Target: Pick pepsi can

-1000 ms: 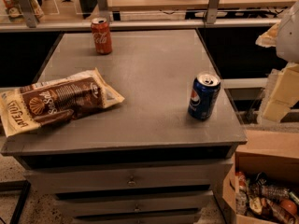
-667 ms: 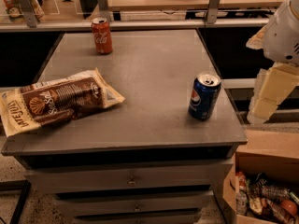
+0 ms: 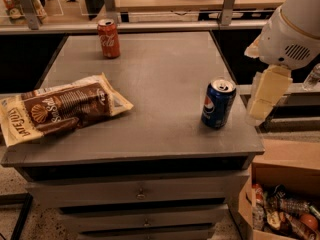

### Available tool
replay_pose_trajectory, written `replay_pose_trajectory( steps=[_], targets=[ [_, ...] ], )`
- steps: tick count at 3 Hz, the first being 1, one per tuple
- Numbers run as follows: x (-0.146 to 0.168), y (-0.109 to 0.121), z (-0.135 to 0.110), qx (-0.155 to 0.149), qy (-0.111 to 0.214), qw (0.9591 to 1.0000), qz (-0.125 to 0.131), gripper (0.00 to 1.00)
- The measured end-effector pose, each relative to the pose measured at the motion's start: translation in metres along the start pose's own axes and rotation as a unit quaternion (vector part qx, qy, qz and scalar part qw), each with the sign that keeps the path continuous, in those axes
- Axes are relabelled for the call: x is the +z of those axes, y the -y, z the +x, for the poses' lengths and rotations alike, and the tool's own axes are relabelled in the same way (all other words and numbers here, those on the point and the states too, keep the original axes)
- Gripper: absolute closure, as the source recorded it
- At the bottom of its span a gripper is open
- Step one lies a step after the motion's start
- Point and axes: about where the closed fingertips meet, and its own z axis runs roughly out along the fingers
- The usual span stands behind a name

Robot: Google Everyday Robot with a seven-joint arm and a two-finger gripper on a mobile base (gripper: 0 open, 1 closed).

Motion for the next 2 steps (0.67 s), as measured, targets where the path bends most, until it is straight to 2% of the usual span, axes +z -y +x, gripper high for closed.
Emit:
replay_pose_trajectory(
  steps=[1, 2],
  targets=[
    [0.016, 0.008, -0.008, 0.001, 0.010, 0.9998, -0.014, 0.00],
    [0.029, 0.014, -0.017, -0.002, 0.025, 0.9993, -0.028, 0.10]
  ],
)
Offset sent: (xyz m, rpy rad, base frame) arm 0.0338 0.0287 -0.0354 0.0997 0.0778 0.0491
